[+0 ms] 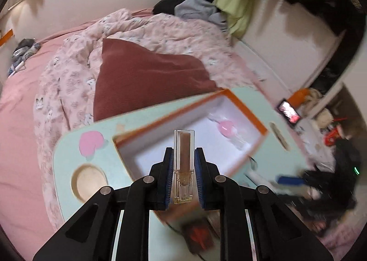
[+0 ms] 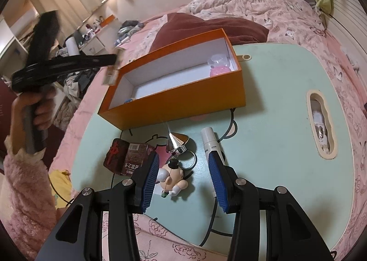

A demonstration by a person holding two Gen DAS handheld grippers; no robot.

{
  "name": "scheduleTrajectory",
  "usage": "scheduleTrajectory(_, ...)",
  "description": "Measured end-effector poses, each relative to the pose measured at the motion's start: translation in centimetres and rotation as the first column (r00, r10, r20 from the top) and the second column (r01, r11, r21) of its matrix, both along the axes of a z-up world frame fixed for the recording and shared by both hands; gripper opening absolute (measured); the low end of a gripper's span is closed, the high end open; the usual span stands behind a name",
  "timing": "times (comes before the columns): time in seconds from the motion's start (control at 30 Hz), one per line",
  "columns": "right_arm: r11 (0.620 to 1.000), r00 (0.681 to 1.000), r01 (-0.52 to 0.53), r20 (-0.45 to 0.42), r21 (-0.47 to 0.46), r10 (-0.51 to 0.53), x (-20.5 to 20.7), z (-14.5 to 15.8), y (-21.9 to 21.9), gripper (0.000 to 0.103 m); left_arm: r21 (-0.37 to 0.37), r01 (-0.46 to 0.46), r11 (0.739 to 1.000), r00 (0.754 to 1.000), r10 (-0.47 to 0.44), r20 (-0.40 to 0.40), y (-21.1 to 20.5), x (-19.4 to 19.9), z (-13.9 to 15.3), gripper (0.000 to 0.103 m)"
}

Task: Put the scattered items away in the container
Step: 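Grasp the glass perfume bottle in the box with the left tool, then set the perfume bottle on the table with the left tool while the right tool removes the plush bear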

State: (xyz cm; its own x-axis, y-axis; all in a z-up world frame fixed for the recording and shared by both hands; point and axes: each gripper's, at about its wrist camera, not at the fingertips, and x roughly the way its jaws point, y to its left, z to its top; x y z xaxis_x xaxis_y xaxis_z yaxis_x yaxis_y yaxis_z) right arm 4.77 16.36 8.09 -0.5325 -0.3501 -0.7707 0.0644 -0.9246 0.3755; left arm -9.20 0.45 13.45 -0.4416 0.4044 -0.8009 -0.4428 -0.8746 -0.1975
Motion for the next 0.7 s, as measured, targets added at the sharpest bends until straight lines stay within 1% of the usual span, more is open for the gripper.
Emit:
scheduleTrajectory(0.07, 1.0, 1.0, -0.004, -0.005, 0.0, 0.004, 0.1, 0.2, -0.1, 0.044, 0.01, -0.013, 1.0, 1.0, 0.013, -0.003, -0.7, 2.6, -0.1, 0.019)
scheduleTrajectory(0.17, 1.0, 1.0, -0.018, -0.01, -0.014, 0.018, 0.1, 0.9, -0.4, 0.044, 0.047, -0.064, 0.997, 0.998, 0.064, -0.017, -2.7, 6.1, -1.5, 0.019)
scheduleTrajectory(0.2, 0.999, 1.0, -0.026, -0.014, -0.02, 0.025, -0.1, 1.3, -0.6, 0.044, 0.049, -0.103, 0.993, 0.995, 0.104, -0.01, -3.3, 7.1, -2.5, 0.019)
scheduleTrajectory(0.27, 0.998, 0.999, -0.045, -0.029, -0.034, 0.044, -0.7, 2.5, -1.4, 0.044, 0.035, -0.149, 0.988, 0.989, 0.149, -0.004, -3.8, 8.2, -4.6, 0.019)
scheduleTrajectory(0.3, 0.997, 0.998, -0.065, -0.029, -0.042, 0.064, -1.4, 3.1, -1.9, 0.044, 0.043, -0.154, 0.987, 0.988, 0.154, 0.009, -3.9, 8.5, -5.4, 0.019)
scheduleTrajectory(0.33, 0.994, 0.995, -0.094, -0.021, -0.051, 0.094, -2.3, 3.8, -2.7, 0.044, 0.064, -0.143, 0.988, 0.989, 0.141, 0.039, -3.9, 8.8, -6.6, 0.019)
scheduleTrajectory(0.4, 0.988, 0.99, -0.14, 0.012, -0.061, 0.141, -4.5, 4.6, -4.3, 0.044, 0.119, -0.156, 0.981, 0.986, 0.148, 0.074, -4.6, 8.9, -7.9, 0.019)
scheduleTrajectory(0.47, 0.979, 0.978, -0.193, 0.067, -0.06, 0.197, -7.3, 4.8, -6.2, 0.044, 0.14, -0.192, 0.971, 0.98, 0.18, 0.089, -5.2, 9.2, -8.8, 0.019)
scheduleTrajectory(0.5, 0.973, 0.968, -0.222, 0.108, -0.065, 0.228, -8.9, 4.6, -7.4, 0.044, 0.133, -0.208, 0.969, 0.976, 0.197, 0.089, -5.3, 9.4, -9.1, 0.019)
scheduleTrajectory(0.57, 0.964, 0.948, -0.252, 0.182, -0.08, 0.263, -11.8, 3.7, -9.3, 0.044, 0.091, -0.235, 0.968, 0.97, 0.227, 0.085, -5.4, 9.6, -9.8, 0.019)
scheduleTrajectory(0.6, 0.963, 0.938, -0.261, 0.218, -0.069, 0.27, -13.4, 3.0, -10.3, 0.049, 0.076, -0.246, 0.966, 0.967, 0.24, 0.081, -5.4, 9.8, -10.2, 0.019)
scheduleTrajectory(0.67, 0.963, 0.927, -0.271, 0.268, -0.012, 0.264, -15.3, 1.8, -11.8, 0.054, 0.069, -0.258, 0.964, 0.964, 0.252, 0.085, -5.3, 10.0, -10.6, 0.019)
scheduleTrajectory(0.7, 0.962, 0.923, -0.272, 0.287, 0.02, 0.255, -16.0, 1.2, -12.4, 0.054, 0.074, -0.258, 0.963, 0.964, 0.252, 0.088, -5.3, 9.9, -10.7, 0.019)
